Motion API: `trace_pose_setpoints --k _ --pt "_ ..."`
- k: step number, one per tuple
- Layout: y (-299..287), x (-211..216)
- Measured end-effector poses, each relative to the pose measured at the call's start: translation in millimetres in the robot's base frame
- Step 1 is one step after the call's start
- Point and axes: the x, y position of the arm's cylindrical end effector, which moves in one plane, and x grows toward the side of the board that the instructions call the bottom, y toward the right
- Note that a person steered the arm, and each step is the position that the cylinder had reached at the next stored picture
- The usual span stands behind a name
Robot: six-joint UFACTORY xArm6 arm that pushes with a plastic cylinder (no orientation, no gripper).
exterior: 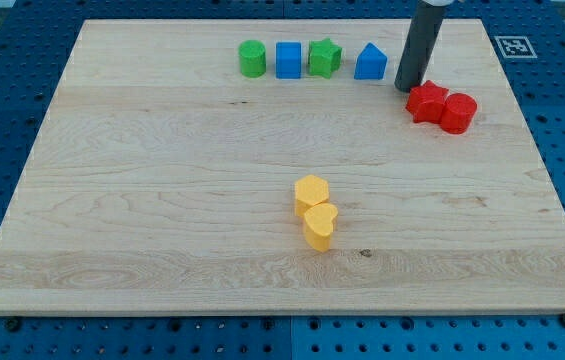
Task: Point your arm at the blue triangle
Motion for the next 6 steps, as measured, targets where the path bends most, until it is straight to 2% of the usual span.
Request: trace_pose_setpoints --k 3,4,6 --pt "23 -57" --pt "16 -60" --pt "-25 -38"
